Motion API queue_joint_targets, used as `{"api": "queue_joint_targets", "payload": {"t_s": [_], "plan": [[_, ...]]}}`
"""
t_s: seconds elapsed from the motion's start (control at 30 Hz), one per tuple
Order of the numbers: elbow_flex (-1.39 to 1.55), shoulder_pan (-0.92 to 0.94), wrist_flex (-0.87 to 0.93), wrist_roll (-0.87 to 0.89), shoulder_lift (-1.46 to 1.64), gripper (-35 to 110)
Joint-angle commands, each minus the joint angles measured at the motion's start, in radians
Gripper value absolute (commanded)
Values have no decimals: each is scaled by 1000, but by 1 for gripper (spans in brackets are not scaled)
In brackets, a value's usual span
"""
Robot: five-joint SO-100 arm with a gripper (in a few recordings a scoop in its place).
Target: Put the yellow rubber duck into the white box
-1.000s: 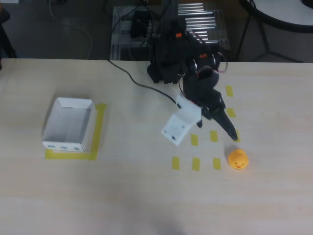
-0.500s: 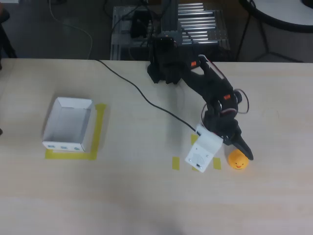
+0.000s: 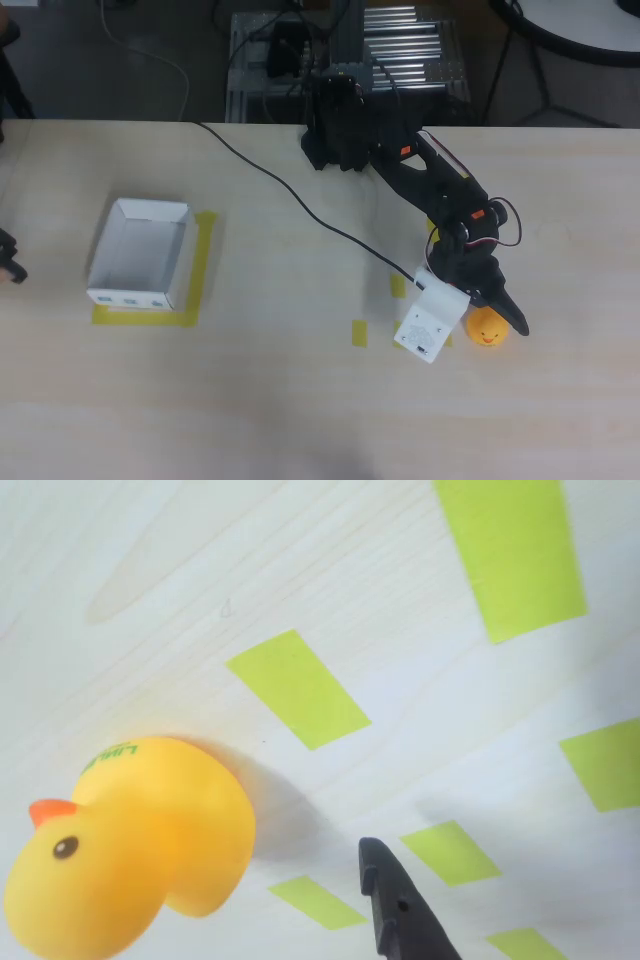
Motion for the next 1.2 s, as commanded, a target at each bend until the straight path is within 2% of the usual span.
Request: {"api": "queue_joint_targets", "payload": {"t_s": [0.0, 0.3, 0.43, 0.6, 0.73, 0.8, 1.0, 1.17], "plan": [[-163, -44, 15, 6, 2, 61], [-242, -51, 0, 38, -72, 51], [-244, -54, -20, 64, -72, 41], [-244, -48, -72, 129, -78, 17], [-239, -40, -121, 186, -78, 10], [-252, -34, -140, 230, -78, 0], [-350, -8, -107, 272, -41, 0], [-354, 67, -55, 333, 179, 0]]}}
